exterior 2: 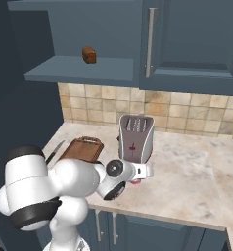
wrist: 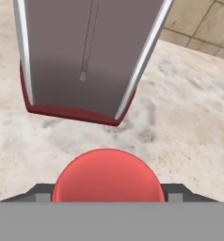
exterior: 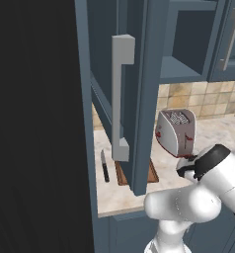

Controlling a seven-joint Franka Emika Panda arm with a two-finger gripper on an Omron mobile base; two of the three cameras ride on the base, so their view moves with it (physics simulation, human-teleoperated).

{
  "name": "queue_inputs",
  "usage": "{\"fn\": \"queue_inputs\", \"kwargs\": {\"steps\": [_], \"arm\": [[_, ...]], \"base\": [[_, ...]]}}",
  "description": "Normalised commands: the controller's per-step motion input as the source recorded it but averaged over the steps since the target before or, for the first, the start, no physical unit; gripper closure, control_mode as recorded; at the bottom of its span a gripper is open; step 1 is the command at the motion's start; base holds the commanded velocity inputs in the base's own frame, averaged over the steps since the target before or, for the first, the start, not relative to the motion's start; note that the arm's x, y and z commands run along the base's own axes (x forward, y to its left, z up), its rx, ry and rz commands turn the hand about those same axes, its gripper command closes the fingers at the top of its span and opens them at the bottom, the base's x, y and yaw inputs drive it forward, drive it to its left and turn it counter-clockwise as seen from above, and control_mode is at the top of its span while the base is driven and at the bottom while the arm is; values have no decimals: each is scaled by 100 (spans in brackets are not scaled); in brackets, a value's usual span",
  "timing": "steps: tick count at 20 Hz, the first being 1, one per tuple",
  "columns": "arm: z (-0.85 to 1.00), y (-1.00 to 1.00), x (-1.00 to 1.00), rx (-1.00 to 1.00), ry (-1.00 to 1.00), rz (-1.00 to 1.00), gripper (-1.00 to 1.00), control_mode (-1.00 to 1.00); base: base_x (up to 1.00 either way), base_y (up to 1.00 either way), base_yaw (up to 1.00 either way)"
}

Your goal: Pick the bread, place it on the cutting board, pick the jam, place it on the counter, and close the cabinet.

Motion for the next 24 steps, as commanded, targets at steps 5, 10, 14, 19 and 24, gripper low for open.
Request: {"fn": "queue_inputs", "kwargs": {"steps": [5, 10, 14, 19, 24], "arm": [[0, 0, 2, 4, 6, 0, 100, -100], [0, 0, 0, 6, 5, 0, 100, -100], [0, 0, 0, 3, 3, 0, 100, -100], [0, 0, 0, 0, 0, 0, -100, -100], [0, 0, 0, 0, 0, 0, -100, -100]], "base": [[0, 0, 0], [0, 0, 0], [0, 0, 0], [0, 0, 0], [0, 0, 0]]}}
